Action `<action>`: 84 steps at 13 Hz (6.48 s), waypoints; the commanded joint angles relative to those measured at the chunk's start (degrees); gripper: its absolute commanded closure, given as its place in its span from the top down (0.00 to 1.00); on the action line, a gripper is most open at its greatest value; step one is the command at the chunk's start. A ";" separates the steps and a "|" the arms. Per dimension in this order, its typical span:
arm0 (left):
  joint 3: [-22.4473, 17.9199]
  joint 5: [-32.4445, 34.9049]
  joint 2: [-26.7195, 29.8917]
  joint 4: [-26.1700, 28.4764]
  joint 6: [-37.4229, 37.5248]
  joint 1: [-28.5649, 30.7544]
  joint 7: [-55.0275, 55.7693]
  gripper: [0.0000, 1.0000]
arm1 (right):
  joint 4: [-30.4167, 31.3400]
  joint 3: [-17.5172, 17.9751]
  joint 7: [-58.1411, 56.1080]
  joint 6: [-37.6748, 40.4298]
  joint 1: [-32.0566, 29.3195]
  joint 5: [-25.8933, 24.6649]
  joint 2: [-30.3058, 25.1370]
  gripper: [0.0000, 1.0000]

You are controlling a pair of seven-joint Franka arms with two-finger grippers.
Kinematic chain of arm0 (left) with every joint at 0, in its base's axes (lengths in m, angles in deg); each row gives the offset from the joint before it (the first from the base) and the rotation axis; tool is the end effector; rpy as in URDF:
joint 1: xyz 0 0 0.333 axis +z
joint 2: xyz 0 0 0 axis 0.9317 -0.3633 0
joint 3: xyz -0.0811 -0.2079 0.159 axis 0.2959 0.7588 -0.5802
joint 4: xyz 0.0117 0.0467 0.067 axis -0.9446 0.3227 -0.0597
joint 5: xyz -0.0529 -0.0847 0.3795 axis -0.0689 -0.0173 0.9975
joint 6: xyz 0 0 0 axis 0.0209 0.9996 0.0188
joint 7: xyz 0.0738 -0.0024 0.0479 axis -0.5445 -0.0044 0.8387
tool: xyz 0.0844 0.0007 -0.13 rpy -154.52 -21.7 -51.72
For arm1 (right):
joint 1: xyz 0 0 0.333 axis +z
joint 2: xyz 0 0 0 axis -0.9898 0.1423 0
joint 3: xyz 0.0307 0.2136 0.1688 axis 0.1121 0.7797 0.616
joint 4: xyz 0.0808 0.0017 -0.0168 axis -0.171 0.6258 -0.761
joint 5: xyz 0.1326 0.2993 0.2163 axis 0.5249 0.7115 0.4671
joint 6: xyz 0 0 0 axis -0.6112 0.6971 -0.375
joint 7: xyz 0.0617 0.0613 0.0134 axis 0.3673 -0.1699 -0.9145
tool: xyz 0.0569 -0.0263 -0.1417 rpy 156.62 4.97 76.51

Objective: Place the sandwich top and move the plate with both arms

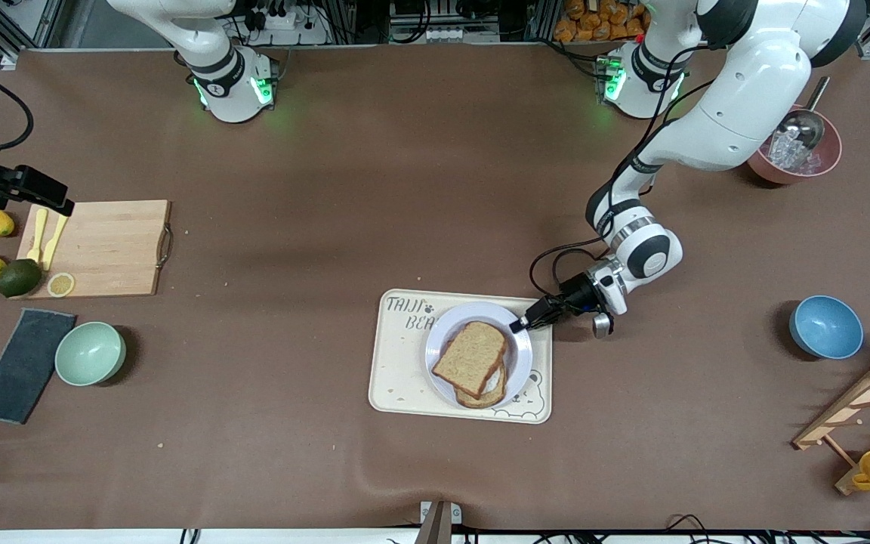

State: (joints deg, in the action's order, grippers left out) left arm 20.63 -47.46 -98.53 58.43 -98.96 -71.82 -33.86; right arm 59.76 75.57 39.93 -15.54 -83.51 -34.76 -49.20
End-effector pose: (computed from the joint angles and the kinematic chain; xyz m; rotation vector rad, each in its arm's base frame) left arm 0.5450 -0.2666 0.0564 1.7986 0.3021 0.3833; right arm 0.5549 -0.0125 0.5372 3.1250 -0.1817 -0.0941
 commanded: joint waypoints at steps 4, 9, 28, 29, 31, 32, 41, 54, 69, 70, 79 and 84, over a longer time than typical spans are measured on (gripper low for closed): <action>0.27 -0.69 2.76 -0.37 -5.47 -0.31 0.00 1.00 | 0.01 0.07 0.85 0.09 -0.15 -0.16 -0.05 1.00; 1.68 -0.69 9.09 0.59 -14.09 -1.01 7.47 1.00 | 0.01 0.07 0.85 0.09 -0.24 -0.16 -0.05 1.00; 0.71 36.81 15.60 3.32 -31.25 8.21 9.49 1.00 | 0.10 0.07 0.41 0.09 -0.59 -0.16 0.04 1.00; 0.71 40.40 15.78 3.58 -31.25 9.26 10.46 1.00 | 0.10 0.07 0.41 0.09 -0.59 -0.16 0.04 1.00; 0.54 47.79 15.96 4.02 -31.16 9.89 13.79 1.00 | 0.01 0.07 0.41 0.09 -0.59 -0.16 0.04 1.00; 0.02 51.30 16.48 4.46 -31.16 10.24 15.20 1.00 | 0.01 0.07 0.41 0.09 -0.59 -0.16 0.04 1.00; -3.58 86.98 21.92 2.89 -19.59 11.39 43.56 1.00 | 0.10 0.07 0.32 0.18 -0.59 -0.07 -0.05 1.00; -8.42 118.14 34.04 -16.71 24.19 6.03 70.39 1.00 | 0.10 0.07 0.23 0.18 -0.68 -0.07 -0.05 1.00; -17.22 118.22 43.73 -24.89 43.37 -2.15 67.15 1.00 | 0.10 0.07 0.14 0.18 -0.94 -0.07 -0.05 1.00; -17.48 118.22 43.82 -24.89 43.37 -1.98 68.11 1.00 | 0.10 0.07 0.14 0.18 -1.03 -0.07 -0.05 1.00; -16.43 118.22 44.52 -24.63 44.16 -1.98 75.33 1.00 | 0.01 0.07 0.06 0.26 -1.12 -0.07 -0.05 1.00; -16.25 121.74 44.43 -24.63 43.99 -2.15 75.94 1.00 | 0.10 0.07 0.06 0.26 -1.12 0.02 -0.05 1.00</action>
State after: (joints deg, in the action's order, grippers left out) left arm 4.04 72.58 -54.54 34.43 -55.65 -73.79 40.79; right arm 59.76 75.24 39.93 -15.53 -83.98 -34.76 -49.08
